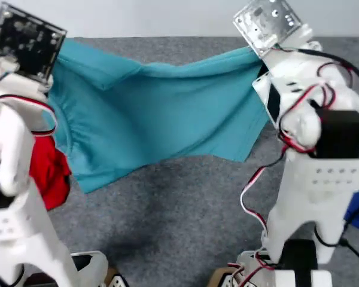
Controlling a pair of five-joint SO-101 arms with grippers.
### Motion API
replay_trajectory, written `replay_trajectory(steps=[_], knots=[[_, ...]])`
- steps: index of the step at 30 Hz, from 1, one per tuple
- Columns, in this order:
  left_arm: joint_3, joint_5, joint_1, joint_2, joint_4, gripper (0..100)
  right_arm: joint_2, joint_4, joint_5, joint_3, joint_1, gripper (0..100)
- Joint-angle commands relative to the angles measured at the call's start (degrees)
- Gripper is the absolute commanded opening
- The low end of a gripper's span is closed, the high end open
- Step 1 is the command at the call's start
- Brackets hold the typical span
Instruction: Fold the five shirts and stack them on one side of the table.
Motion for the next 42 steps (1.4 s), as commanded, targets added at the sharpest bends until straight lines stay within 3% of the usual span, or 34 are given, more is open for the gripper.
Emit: replay_trajectory(steps=[1, 6, 12, 20, 24, 29, 33, 38, 42], knots=[[-6.7, -0.4, 0.7, -0.7, -1.2, 0, -5.1, 1.2, 0.7, -2.9, 2.5, 1.2], [-16.0, -0.4, 0.4, -0.8, 0.4, 0, -10.9, 3.3, 0.7, -2.9, 6.2, 1.2], [-29.1, -0.6, 0.3, -0.8, 9.3, 0, -19.7, 7.5, 2.6, -2.9, 7.6, 1.2], [-42.9, -2.6, -5.1, -0.8, 20.9, 0, -28.6, 10.7, 6.2, -2.6, 12.3, 1.2], [-39.2, -5.3, -4.9, -0.3, 26.2, 0, -27.0, 10.6, 9.2, 2.5, 12.4, 1.2], [-17.6, -9.1, -4.6, -0.3, 25.5, 0, -21.4, 9.3, 9.8, 16.9, 10.7, 1.2], [8.9, -13.0, -3.6, -0.2, 16.2, 0, -15.0, 2.9, 9.7, 29.8, 8.2, 1.2], [40.6, -17.6, -2.2, 0.6, -11.0, 0, -6.6, -15.0, 9.7, 43.9, 7.2, 1.2], [48.3, -18.5, -1.4, 7.6, -25.6, 0, 1.2, -28.8, 9.7, 48.5, 7.2, 1.2]])
